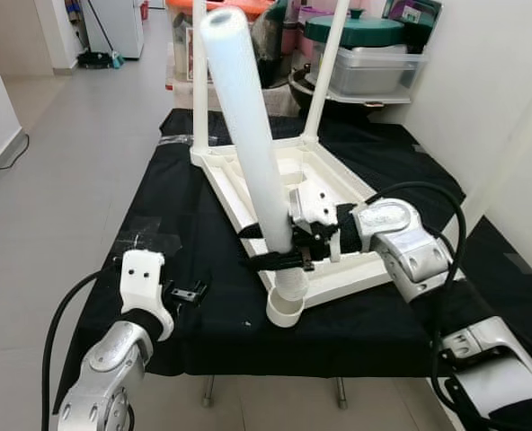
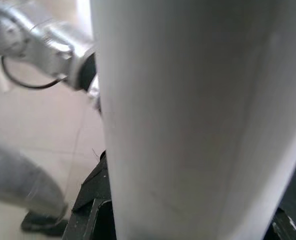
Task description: Building children table
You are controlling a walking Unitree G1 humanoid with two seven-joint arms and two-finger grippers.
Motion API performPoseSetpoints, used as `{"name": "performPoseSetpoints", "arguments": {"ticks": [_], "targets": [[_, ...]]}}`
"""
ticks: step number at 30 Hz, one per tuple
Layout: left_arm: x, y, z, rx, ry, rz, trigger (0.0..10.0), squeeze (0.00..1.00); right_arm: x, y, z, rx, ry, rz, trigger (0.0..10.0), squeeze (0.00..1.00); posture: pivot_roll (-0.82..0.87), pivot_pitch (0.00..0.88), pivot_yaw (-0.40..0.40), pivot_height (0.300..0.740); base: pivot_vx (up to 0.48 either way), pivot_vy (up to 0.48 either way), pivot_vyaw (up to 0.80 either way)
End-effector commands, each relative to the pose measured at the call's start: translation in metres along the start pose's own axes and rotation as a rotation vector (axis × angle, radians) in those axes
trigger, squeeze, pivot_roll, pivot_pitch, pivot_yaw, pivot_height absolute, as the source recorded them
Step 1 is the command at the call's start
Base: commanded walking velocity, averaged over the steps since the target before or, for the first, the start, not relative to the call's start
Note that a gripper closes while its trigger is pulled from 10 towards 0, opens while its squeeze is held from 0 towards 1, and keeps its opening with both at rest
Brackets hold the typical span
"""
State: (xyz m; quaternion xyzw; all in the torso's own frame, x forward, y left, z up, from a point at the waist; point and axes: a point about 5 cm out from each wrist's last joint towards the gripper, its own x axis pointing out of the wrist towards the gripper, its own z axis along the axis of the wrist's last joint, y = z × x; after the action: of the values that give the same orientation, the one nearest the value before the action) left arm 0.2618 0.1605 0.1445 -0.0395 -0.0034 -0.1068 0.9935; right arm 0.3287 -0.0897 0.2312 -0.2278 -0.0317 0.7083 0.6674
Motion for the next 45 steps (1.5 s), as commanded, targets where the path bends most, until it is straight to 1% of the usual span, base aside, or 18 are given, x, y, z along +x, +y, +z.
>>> {"name": "performPoseSetpoints", "arguments": {"ticks": [1, 8, 14, 16, 18, 21, 22, 23, 24, 28, 30, 32, 37, 39, 40, 42, 43, 45], "targets": [[0.001, -0.002, 0.001, 0.008, -0.011, -0.008, 10.0, 0.0, 0.001, 0.002, -0.003, -0.009, 0.01, 0.022, 10.0, 0.0, 0.14, 0.0, -0.112, 0.74, 0.0, 0.0, 0.0], [0.001, -0.002, 0.0, 0.005, -0.01, -0.008, 10.0, 0.0, 0.006, 0.008, -0.009, -0.018, -0.004, 0.075, 10.0, 0.0, 0.14, 0.0, -0.113, 0.74, 0.0, 0.0, 0.0], [0.002, -0.003, -0.001, 0.002, -0.008, -0.007, 10.0, 0.0, 0.012, 0.012, -0.012, -0.005, -0.028, 0.08, 10.0, 0.0, 0.14, 0.0, -0.117, 0.74, 0.0, 0.0, 0.0], [0.001, -0.002, -0.001, -0.008, -0.006, -0.004, 10.0, 0.0, 0.015, 0.01, -0.013, 0.043, -0.07, 0.04, 10.0, 0.0, 0.14, 0.0, -0.117, 0.74, 0.0, 0.0, 0.0], [0.001, -0.002, -0.002, -0.011, -0.005, -0.003, 10.0, 0.0, 0.015, 0.01, -0.013, 0.056, -0.08, 0.03, 10.0, 0.0, 0.14, 0.0, -0.117, 0.74, 0.0, 0.0, 0.0], [0.001, -0.001, -0.003, -0.022, 0.002, 0.004, 10.0, 0.0, 0.015, 0.0, -0.018, 0.13, -0.133, -0.109, 10.0, 0.0, 0.14, 0.0, -0.119, 0.74, 0.0, 0.0, 0.0], [0.001, -0.001, -0.003, -0.022, 0.002, 0.004, 10.0, 0.0, 0.015, 0.0, -0.018, 0.13, -0.133, -0.109, 10.0, 0.0, 0.14, 0.0, -0.119, 0.74, 0.0, 0.0, 0.0], [0.001, 0.0, -0.004, -0.026, 0.005, 0.009, 10.0, 0.0, 0.013, -0.004, -0.023, 0.185, -0.159, -0.189, 10.0, 0.0, 0.14, 0.0, -0.117, 0.74, 0.0, 0.0, 0.0], [0.001, 0.0, -0.004, -0.027, 0.006, 0.009, 10.0, 0.0, 0.012, -0.005, -0.025, 0.204, -0.168, -0.215, 10.0, 0.0, 0.14, 0.0, -0.117, 0.74, 0.0, 0.0, 0.0], [0.001, 0.0, -0.006, -0.028, 0.011, 0.008, 10.0, 0.0, 0.008, -0.005, -0.033, 0.25, -0.179, -0.286, 10.0, 0.0, 0.13, 0.0, -0.112, 0.74, 0.0, 0.0, 0.0], [0.001, 0.0, -0.006, -0.028, 0.013, 0.008, 10.0, 0.0, 0.007, -0.003, -0.038, 0.282, -0.187, -0.319, 10.0, 0.0, 0.13, 0.0, -0.112, 0.74, 0.0, 0.0, 0.0], [0.001, 0.001, -0.006, -0.028, 0.014, 0.008, 10.0, 0.0, 0.007, 0.003, -0.042, 0.283, -0.186, -0.333, 10.0, 0.0, 0.13, 0.0, -0.109, 0.74, 0.0, 0.0, 0.0], [0.002, 0.001, -0.007, -0.027, 0.014, 0.007, 10.0, 0.0, 0.01, 0.01, -0.045, 0.294, -0.197, -0.341, 10.0, 0.0, 0.13, 0.0, -0.106, 0.74, 0.0, 0.0, 0.0], [0.003, 0.001, -0.006, -0.027, 0.013, 0.005, 10.0, 0.0, 0.016, 0.02, -0.048, 0.297, -0.202, -0.309, 10.0, 0.0, 0.13, 0.0, -0.102, 0.74, 0.0, 0.0, 0.0], [0.003, 0.001, -0.006, -0.027, 0.013, 0.005, 10.0, 0.0, 0.016, 0.02, -0.048, 0.297, -0.202, -0.309, 10.0, 0.0, 0.13, 0.0, -0.102, 0.74, 0.0, 0.0, 0.0], [0.003, 0.002, -0.006, -0.029, 0.014, 0.004, 10.0, 0.0, 0.021, 0.027, -0.047, 0.28, -0.203, -0.252, 10.0, 0.0, 0.13, 0.0, -0.101, 0.74, 0.0, 0.0, 0.0], [0.003, 0.002, -0.006, -0.029, 0.014, 0.004, 10.0, 0.0, 0.021, 0.027, -0.047, 0.28, -0.203, -0.252, 10.0, 0.0, 0.13, 0.0, -0.101, 0.74, 0.0, 0.0, 0.0], [0.003, 0.002, -0.006, -0.034, 0.014, 0.005, 10.0, 0.0, 0.02, 0.028, -0.045, 0.27, -0.192, -0.189, 10.0, 0.0, 0.13, 0.0, -0.106, 0.74, 0.0, 0.0, 0.0]]}}
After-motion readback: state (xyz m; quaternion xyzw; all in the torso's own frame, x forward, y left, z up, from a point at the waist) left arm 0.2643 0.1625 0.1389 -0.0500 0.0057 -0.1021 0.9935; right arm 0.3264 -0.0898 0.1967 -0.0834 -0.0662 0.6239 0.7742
